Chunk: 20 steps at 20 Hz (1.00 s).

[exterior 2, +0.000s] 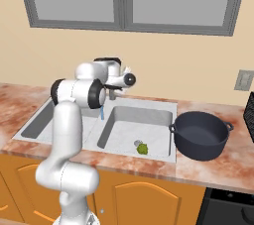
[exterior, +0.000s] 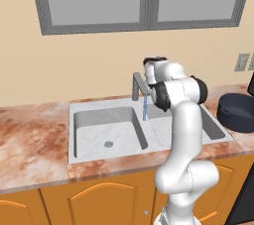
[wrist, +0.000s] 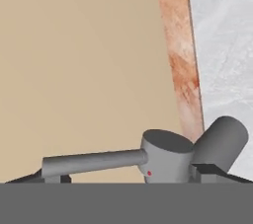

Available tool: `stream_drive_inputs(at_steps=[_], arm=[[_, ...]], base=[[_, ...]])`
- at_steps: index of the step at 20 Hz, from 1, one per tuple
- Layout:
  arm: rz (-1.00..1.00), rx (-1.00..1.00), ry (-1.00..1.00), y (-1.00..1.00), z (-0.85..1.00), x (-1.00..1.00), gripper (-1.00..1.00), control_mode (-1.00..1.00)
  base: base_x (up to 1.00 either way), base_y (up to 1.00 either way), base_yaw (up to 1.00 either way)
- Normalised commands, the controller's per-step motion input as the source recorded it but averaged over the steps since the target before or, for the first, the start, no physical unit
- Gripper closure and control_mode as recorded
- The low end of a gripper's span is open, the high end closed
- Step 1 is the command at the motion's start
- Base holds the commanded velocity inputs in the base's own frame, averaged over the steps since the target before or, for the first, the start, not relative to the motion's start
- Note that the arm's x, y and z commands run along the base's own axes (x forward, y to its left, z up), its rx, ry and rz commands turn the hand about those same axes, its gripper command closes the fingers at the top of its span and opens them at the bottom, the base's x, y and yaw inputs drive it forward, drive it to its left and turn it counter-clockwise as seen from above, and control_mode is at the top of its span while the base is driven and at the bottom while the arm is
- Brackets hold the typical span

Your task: Dump the broccoli from the pot into the sink. Then turn on the water and wash the broccoli. Then turn off the water and put the broccoli back in the pot.

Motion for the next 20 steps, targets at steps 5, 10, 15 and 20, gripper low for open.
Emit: stream_drive_inputs(at_steps=[5, 10, 15, 20], arm=[[-0.32, 0.15, -0.01, -0.62, -0.04, -0.12, -1.0, -1.0], [-0.05, 0.01, -0.23, -0.01, 0.02, -0.29, -1.0, -1.0], [0.0, -0.07, -0.12, 0.01, 0.15, -0.65, -1.0, -1.0], [0.0, -0.16, 0.16, 0.27, 0.08, -0.3, -1.0, -1.0]], base=[[0.0, 0.0, 0.0], [0.0, 0.0, 0.0], [0.0, 0.0, 0.0], [0.0, 0.0, 0.0]])
